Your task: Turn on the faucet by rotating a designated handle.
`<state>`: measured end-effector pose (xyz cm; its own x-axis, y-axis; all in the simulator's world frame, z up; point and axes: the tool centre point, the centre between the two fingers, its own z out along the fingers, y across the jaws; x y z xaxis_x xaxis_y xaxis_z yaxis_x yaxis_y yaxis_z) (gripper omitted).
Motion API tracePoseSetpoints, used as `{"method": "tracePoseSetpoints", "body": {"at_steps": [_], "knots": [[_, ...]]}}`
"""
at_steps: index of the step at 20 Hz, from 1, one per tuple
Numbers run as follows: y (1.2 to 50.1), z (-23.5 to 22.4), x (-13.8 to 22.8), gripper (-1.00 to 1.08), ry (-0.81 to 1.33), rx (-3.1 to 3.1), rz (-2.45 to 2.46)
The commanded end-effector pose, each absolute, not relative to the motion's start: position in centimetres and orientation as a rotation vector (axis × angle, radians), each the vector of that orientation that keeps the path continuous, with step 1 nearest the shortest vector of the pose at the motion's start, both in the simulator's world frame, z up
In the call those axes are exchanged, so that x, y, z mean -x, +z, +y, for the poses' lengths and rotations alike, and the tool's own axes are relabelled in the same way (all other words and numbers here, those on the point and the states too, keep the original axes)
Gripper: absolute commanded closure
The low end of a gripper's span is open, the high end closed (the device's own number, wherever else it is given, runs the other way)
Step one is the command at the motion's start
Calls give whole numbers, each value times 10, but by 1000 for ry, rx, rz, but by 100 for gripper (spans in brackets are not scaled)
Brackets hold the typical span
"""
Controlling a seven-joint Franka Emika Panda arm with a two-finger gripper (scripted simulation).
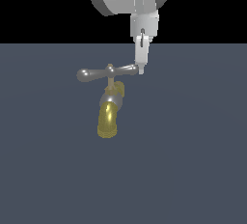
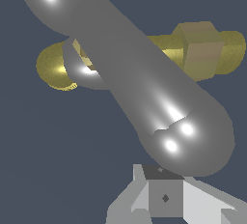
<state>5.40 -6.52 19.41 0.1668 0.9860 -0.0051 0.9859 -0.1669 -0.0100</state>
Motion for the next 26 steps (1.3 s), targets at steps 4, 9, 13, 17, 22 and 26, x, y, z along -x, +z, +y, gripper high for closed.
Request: {"method": "tracePoseSetpoints", "body": {"at_steps": [4, 9, 13, 17, 22, 26], "knots": [[195, -41, -74, 108, 3, 2373, -2055], [195, -34, -88, 108, 2, 2373, -2056], [195, -28, -99, 108, 1, 2373, -2057], [195, -24, -107, 108, 0, 2374, -2058], [194, -24, -109, 108, 15, 2404, -2028], [195, 4, -117, 108, 10, 2394, -2038]]}}
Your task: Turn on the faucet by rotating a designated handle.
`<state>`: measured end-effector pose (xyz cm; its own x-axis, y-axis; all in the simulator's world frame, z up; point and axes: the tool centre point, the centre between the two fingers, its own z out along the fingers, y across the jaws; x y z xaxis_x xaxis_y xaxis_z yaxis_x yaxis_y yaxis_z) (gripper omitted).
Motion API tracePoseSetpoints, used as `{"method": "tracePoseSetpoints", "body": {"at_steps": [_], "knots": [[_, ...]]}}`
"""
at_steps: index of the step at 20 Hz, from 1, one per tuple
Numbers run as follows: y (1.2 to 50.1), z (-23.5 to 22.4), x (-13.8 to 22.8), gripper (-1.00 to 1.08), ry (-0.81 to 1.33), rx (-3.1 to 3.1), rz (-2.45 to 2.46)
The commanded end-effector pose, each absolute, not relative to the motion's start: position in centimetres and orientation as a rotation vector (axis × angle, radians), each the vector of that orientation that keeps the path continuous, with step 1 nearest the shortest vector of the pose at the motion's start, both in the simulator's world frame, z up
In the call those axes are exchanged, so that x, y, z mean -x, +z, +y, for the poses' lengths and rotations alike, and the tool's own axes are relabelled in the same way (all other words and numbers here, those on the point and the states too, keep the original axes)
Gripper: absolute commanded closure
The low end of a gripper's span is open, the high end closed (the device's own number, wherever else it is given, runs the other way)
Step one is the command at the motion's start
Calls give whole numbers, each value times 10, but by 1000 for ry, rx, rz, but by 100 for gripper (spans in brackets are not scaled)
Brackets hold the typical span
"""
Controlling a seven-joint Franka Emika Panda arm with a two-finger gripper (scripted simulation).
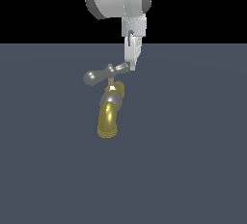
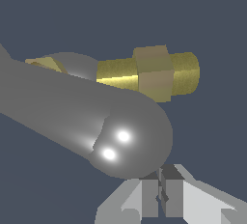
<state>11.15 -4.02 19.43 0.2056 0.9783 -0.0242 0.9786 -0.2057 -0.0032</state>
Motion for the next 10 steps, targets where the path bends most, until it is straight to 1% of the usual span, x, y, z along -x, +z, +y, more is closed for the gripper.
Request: {"method": "tracePoseSetpoints", "body": {"at_steps": [1, 9, 10], "knots": [[195, 11, -119, 108, -9, -2389, 2037], [195, 60, -132, 108, 0, -2374, 2057], [195, 60, -132, 108, 0, -2374, 2057]]}}
